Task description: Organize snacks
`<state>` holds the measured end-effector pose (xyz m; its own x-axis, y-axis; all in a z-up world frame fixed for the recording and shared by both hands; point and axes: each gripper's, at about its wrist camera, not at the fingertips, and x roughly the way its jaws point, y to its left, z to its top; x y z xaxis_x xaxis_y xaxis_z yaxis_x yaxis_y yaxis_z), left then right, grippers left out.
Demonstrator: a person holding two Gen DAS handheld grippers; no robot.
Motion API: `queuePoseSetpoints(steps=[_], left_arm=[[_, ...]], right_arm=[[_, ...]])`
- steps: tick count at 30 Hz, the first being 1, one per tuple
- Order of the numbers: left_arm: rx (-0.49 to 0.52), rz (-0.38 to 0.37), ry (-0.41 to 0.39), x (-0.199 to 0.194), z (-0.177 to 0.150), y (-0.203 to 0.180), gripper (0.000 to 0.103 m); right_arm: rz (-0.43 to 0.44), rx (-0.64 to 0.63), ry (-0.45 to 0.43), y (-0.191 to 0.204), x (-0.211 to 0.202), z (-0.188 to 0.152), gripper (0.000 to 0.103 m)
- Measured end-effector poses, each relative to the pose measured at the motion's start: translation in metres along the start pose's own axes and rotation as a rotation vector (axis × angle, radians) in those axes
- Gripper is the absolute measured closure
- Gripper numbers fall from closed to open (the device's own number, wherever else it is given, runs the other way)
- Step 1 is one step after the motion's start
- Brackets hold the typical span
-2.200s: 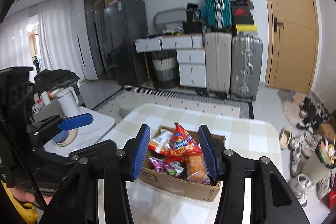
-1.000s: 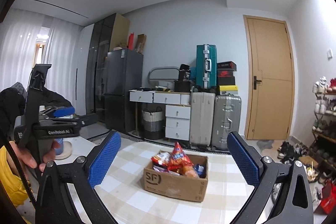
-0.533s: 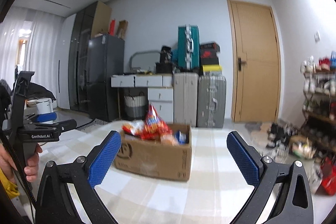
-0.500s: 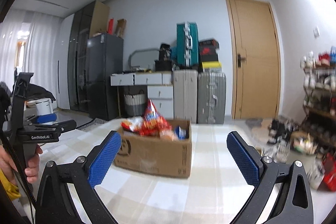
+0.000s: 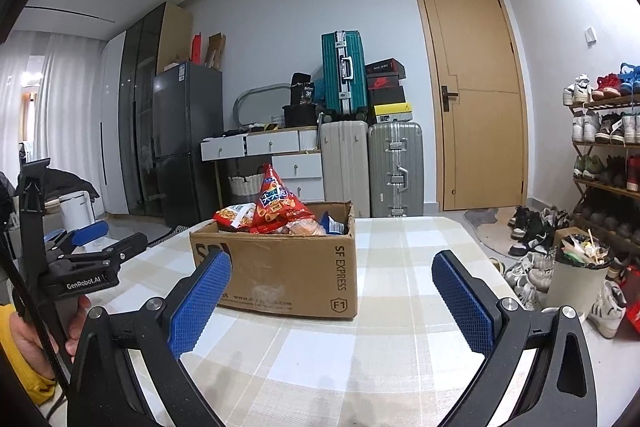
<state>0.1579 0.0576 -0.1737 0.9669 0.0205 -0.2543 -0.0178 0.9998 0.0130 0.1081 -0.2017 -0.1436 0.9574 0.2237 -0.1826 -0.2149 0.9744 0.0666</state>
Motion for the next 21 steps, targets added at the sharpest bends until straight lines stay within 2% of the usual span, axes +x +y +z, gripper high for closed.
queuePoseSetpoints(steps=[4, 8, 21], left_arm=[[-0.015, 0.014, 0.042, 0.017, -0.007, 0.004, 0.000], [-0.031, 0.038, 0.032, 0.013, -0.001, 0.008, 0.001], [-0.020, 0.044, 0.004, 0.000, 0.004, 0.004, 0.001]], right_arm=[[0.011, -0.015, 0.012, 0.006, 0.000, -0.001, 0.001], [-0.006, -0.035, -0.008, 0.010, -0.003, -0.003, 0.001], [-0.027, -0.018, 0.009, 0.008, 0.002, -0.005, 0.001]])
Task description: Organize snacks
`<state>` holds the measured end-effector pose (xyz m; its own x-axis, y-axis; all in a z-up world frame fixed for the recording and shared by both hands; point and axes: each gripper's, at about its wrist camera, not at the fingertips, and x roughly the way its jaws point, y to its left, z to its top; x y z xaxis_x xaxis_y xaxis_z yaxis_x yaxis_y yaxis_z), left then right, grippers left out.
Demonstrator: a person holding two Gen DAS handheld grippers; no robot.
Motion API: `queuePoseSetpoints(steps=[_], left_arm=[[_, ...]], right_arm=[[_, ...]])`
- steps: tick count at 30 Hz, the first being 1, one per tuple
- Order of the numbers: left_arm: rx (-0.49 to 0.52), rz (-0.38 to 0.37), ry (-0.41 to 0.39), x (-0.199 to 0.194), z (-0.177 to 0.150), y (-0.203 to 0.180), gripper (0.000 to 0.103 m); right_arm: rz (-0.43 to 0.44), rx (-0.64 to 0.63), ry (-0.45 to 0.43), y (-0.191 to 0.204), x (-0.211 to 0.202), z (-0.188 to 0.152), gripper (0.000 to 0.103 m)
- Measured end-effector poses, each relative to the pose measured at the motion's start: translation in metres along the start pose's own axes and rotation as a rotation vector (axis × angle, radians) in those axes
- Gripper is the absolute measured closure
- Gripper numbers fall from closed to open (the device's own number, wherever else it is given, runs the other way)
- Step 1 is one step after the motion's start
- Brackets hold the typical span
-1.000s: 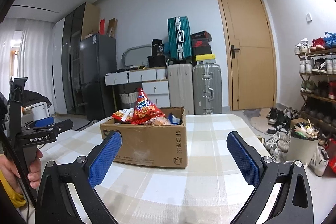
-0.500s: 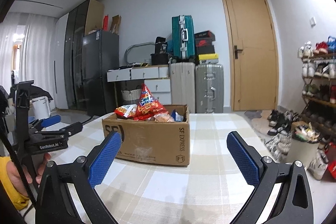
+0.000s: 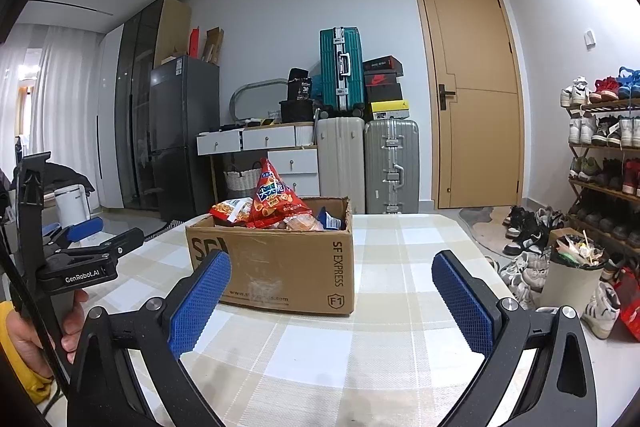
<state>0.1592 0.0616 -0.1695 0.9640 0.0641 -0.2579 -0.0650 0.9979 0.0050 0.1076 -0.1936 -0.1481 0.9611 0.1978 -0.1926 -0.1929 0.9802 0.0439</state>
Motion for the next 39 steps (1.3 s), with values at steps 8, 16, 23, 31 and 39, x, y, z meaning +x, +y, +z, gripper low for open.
queuePoseSetpoints(steps=[8, 16, 23, 31, 39], left_arm=[[0.001, -0.003, -0.002, -0.005, 0.000, 0.003, 0.000], [0.010, 0.013, -0.011, -0.013, 0.002, 0.000, 0.000], [-0.005, 0.015, -0.011, -0.018, 0.003, 0.000, 0.000], [-0.006, 0.012, -0.013, -0.017, 0.003, -0.001, 0.000], [-0.008, 0.006, -0.011, -0.016, 0.003, -0.001, 0.000]], right_arm=[[0.006, -0.002, 0.008, 0.002, 0.001, -0.001, 0.001], [0.006, -0.001, 0.009, 0.001, 0.001, -0.001, 0.001], [0.005, -0.001, 0.011, 0.002, 0.001, -0.001, 0.001], [0.004, -0.002, 0.013, 0.002, 0.001, -0.002, 0.001], [0.004, -0.002, 0.013, 0.001, 0.000, -0.001, 0.001]])
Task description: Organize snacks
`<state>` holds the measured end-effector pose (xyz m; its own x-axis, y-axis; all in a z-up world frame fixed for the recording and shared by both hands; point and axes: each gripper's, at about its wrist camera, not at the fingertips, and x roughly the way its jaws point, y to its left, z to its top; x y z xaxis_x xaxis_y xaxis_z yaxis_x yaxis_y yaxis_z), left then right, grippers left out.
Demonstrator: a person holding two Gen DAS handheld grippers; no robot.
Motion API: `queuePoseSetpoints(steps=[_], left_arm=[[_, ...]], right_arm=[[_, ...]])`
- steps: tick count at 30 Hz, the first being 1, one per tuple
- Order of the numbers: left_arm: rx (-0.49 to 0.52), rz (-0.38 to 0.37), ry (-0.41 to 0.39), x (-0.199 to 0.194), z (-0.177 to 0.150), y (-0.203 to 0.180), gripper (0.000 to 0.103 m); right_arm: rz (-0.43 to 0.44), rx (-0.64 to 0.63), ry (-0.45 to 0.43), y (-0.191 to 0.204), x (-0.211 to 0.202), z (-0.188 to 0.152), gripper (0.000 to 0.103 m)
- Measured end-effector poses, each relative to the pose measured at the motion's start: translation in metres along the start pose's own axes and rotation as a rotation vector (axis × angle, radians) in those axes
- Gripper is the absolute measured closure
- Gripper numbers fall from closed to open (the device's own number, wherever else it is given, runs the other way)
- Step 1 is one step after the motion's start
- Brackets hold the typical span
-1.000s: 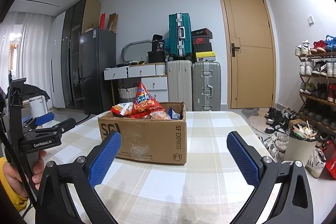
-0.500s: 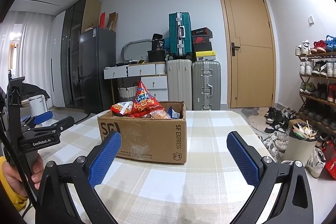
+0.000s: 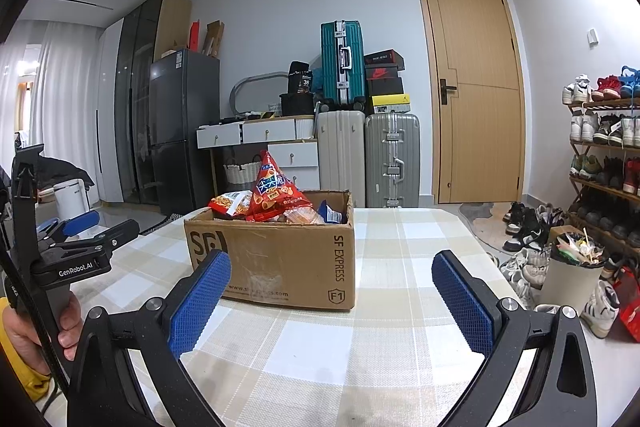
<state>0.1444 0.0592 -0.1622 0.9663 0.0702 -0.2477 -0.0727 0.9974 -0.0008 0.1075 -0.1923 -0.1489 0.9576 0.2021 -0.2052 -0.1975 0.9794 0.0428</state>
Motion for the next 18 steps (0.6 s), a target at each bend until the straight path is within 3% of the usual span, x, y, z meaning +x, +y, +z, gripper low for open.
queuePoseSetpoints(steps=[18], left_arm=[[-0.009, 0.000, 0.002, -0.0011, -0.0015, -0.0020, 0.001]], right_arm=[[-0.004, 0.012, 0.000, -0.0033, -0.0017, -0.0076, 0.001]])
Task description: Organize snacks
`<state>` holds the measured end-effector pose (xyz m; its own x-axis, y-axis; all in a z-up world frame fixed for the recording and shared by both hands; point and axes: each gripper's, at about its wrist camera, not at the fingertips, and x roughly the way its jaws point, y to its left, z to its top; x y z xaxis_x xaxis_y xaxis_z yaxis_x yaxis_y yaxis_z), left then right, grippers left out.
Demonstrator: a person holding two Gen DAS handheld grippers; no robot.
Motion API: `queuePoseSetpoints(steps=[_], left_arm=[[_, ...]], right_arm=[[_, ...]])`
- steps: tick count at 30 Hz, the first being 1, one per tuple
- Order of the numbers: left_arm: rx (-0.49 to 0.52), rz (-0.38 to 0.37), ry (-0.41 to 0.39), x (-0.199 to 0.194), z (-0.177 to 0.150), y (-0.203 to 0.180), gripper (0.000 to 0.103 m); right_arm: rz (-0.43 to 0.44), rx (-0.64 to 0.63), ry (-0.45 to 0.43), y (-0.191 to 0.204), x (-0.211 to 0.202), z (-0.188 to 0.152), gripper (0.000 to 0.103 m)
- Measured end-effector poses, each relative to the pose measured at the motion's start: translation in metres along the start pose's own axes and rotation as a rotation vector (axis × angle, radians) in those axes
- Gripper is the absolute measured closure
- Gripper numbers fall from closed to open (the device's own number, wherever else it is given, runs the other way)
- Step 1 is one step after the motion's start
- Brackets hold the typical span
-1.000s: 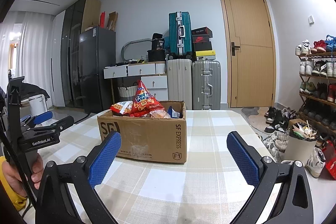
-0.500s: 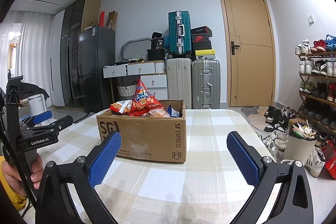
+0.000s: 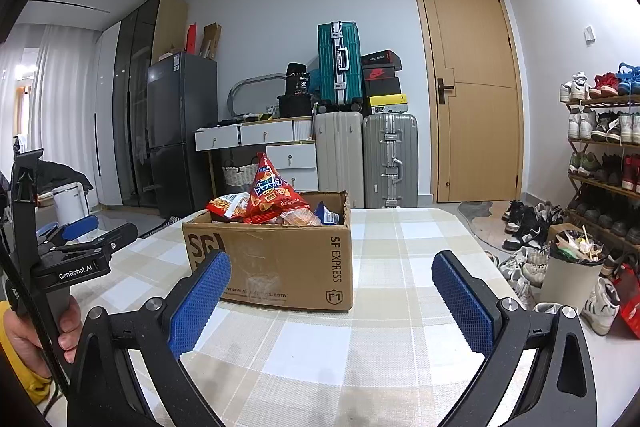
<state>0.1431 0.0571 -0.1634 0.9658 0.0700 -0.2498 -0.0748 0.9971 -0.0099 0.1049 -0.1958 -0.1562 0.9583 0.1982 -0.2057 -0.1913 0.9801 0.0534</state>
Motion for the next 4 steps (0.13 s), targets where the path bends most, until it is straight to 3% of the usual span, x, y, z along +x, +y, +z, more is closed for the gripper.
queuePoseSetpoints(steps=[4], left_arm=[[-0.009, 0.002, 0.003, 0.0010, -0.0005, 0.0007, 0.000]], right_arm=[[0.000, 0.001, -0.001, -0.0002, -0.0011, -0.0005, 0.001]])
